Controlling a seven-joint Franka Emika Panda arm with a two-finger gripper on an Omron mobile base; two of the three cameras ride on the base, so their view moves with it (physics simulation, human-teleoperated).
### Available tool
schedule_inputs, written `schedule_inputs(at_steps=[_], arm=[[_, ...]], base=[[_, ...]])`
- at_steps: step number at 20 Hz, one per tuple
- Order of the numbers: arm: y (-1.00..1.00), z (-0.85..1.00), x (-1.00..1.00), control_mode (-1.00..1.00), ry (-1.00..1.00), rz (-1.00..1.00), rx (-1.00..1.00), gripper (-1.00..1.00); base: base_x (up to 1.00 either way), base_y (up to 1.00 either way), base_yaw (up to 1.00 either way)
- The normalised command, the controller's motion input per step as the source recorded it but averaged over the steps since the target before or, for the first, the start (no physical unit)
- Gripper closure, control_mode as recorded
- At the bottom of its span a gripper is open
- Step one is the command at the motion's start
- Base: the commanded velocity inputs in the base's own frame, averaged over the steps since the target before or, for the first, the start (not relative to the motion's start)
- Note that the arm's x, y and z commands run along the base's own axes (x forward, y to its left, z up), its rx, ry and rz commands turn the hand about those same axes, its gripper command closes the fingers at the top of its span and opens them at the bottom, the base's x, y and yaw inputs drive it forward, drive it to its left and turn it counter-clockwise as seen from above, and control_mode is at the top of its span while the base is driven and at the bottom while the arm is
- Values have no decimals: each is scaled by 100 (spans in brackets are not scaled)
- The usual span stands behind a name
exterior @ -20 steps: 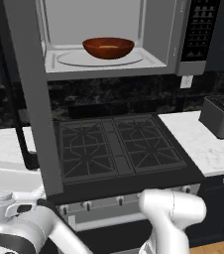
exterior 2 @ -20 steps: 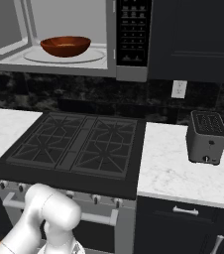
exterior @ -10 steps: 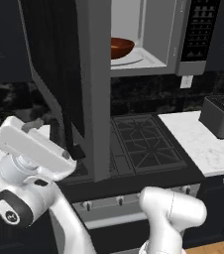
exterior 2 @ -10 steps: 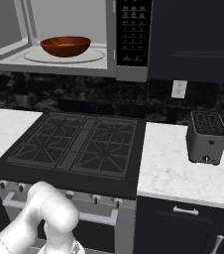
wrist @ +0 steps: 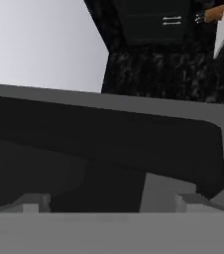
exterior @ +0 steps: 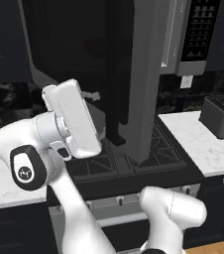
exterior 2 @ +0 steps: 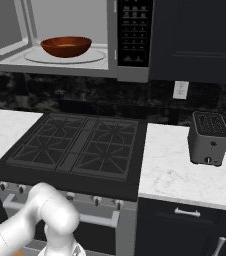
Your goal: Open the microwave, place the bowl with waffle inside the microwave, then close the microwave door and turn it on.
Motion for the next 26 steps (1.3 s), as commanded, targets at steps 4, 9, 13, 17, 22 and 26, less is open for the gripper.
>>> schedule_inputs(at_steps=[4,9,13,17,22,26], arm=[[-99,16,50,-100,51,0,26,-100],[-83,1,92,-100,43,0,19,-100],[-68,0,100,-100,42,3,15,-100],[-60,0,99,-100,23,15,16,-100],[-56,0,85,-100,1,29,15,-100],[-61,0,69,-100,0,34,17,-100]], base=[[0,0,0],[0,0,0],[0,0,0],[0,0,0],[0,0,0],[0,0,0]])
